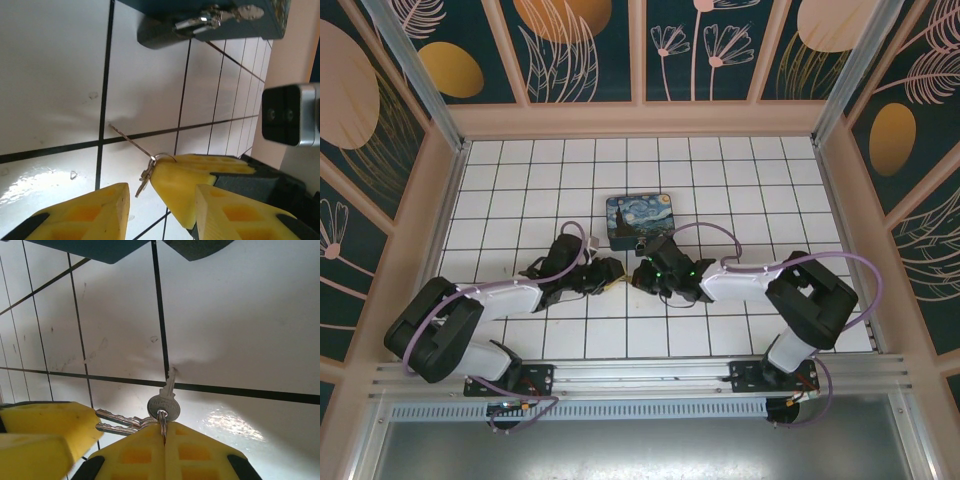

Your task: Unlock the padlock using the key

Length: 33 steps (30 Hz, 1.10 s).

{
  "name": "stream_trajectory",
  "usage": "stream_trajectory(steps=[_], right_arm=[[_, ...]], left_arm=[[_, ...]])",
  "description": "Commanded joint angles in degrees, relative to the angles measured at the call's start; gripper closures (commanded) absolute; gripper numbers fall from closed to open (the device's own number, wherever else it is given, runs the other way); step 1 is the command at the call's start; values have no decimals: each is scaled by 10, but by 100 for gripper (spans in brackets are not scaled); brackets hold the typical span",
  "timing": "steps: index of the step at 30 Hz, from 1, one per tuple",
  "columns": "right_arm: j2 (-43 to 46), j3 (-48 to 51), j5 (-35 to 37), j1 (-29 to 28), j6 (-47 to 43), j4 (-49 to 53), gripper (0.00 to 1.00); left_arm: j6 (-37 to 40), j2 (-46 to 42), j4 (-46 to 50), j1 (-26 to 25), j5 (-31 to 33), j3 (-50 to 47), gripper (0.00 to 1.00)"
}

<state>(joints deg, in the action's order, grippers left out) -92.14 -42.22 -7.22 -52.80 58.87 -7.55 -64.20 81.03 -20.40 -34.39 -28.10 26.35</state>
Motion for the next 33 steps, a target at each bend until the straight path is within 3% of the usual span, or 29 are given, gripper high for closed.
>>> stream_trajectory(steps=[1,8,12,17,21,26,29,33], right_arm=[[1,-15,-3,3,3,1,100],[-9,-18,-7,5,2,5,100],[-10,-19,-9,6,3,4,100],[-12,-15,-11,8,7,4,100],[-10,-14,-12,8,7,3,100],[-7,-16,-12,8,6,3,100],[-4,-14,-12,8,5,3,100],[-1,-11,-12,8,5,3,100]], left_arm=[[17,11,-11,-3,-8,0,64],[17,8,-10,-2,-5,4,68],[16,12,-9,-3,-2,1,77],[20,10,-4,-2,1,3,79],[22,13,-4,-2,-1,3,86],[26,24,-8,-2,-5,2,86],[28,30,-9,-2,-2,2,78],[27,38,-11,-3,0,6,84]])
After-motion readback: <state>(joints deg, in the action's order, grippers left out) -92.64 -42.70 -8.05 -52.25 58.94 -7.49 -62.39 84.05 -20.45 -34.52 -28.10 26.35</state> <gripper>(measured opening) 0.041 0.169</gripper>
